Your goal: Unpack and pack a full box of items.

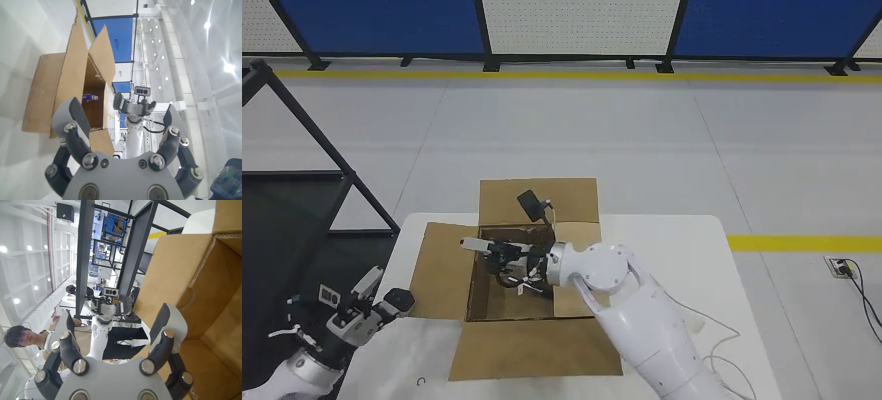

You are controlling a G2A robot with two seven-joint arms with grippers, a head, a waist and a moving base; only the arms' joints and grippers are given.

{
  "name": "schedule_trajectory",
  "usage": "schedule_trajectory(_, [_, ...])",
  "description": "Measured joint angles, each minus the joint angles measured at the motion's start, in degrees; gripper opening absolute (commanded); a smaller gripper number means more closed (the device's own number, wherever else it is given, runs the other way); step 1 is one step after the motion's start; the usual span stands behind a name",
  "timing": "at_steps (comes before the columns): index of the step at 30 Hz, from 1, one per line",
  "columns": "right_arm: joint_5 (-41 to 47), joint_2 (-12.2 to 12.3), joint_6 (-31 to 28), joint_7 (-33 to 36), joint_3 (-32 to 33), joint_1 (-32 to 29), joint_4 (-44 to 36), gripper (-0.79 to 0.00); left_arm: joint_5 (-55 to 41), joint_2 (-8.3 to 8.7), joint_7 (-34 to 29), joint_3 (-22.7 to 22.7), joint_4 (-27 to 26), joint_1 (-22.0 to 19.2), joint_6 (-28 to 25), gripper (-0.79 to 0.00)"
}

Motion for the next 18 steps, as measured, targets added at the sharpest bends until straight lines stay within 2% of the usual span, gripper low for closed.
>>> schedule_trajectory(10, [3.27,-2.86,0.32,-0.20,-5.74,3.47,10.41,0.000,-8.24,-0.57,-1.16,-4.28,-0.19,3.34,-5.17,0.000])
schedule_trajectory(18, [4.11,-5.38,0.03,0.13,-9.50,6.72,17.40,0.000,-9.08,-0.70,-1.93,-5.14,0.10,3.82,-5.48,0.000])
